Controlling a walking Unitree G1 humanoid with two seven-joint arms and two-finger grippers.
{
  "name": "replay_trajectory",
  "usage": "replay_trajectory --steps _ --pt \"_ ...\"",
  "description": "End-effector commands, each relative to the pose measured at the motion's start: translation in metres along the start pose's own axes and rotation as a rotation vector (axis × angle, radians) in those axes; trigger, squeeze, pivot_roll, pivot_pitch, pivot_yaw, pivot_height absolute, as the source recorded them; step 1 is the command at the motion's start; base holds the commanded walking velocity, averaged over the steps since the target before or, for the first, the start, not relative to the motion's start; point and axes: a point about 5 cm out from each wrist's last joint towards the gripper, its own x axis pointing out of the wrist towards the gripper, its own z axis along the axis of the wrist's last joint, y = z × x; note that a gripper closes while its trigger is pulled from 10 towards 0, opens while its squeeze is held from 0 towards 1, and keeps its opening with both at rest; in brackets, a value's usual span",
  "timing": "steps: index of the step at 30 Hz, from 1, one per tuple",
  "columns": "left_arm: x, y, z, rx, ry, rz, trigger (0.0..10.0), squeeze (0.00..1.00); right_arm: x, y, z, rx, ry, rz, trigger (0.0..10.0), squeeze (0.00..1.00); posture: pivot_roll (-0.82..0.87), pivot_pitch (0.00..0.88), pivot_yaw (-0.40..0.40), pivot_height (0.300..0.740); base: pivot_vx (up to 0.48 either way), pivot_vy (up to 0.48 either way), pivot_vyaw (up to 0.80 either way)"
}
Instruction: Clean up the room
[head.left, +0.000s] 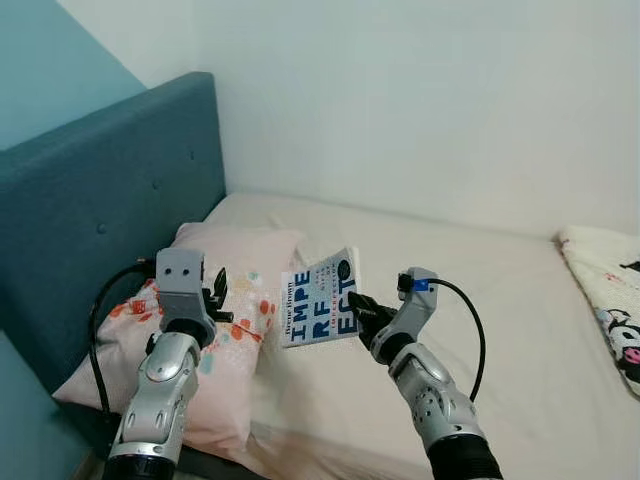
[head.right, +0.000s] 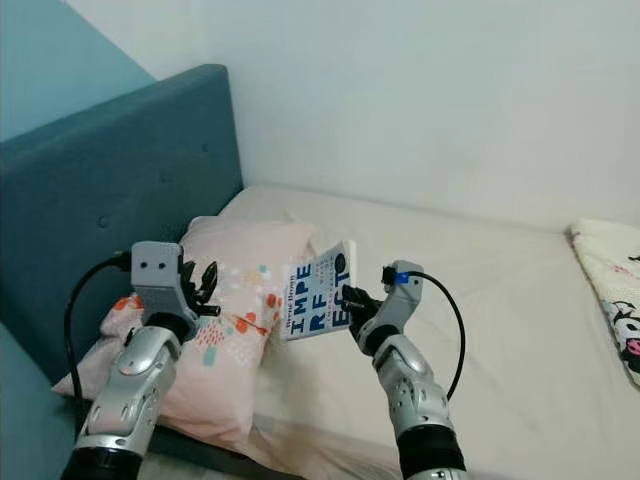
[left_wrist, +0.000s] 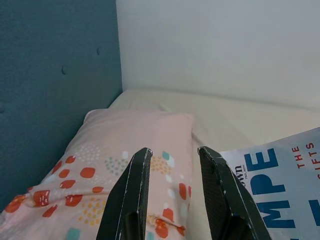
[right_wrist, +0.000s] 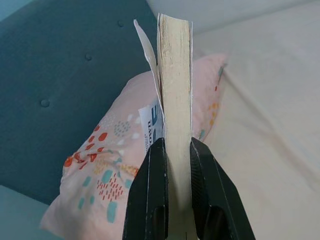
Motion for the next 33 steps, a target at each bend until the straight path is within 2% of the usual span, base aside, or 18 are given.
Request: replay_trajectory --steps 1,11,33 --pt "-0.0005 0.0004 -0.002 0.019 0.018 -0.008 10.0 0.0 0.0008 0.0026 0.009 0.027 -0.042 0.016 10.0 0.0 0.1 0.0 -0.083 0.731 0.0 0.0 0.0" --pt "-0.003 -0.0045 -0.004 0.035 0.025 -0.043 10.0 0.0 -0.0034 0.001 0.0061 0.04 -0.039 0.014 10.0 0.0 0.1 0.0 -0.079 0.691 0.0 0.0 0.0" --pt "-0.006 -0.0046 -0.0058 0.041 0.036 -0.071 10.0 0.0 -0.0074 -0.0004 0.0014 0.051 -0.028 0.004 10.0 0.0 0.1 0.0 -0.063 0.611 0.0 0.0 0.0"
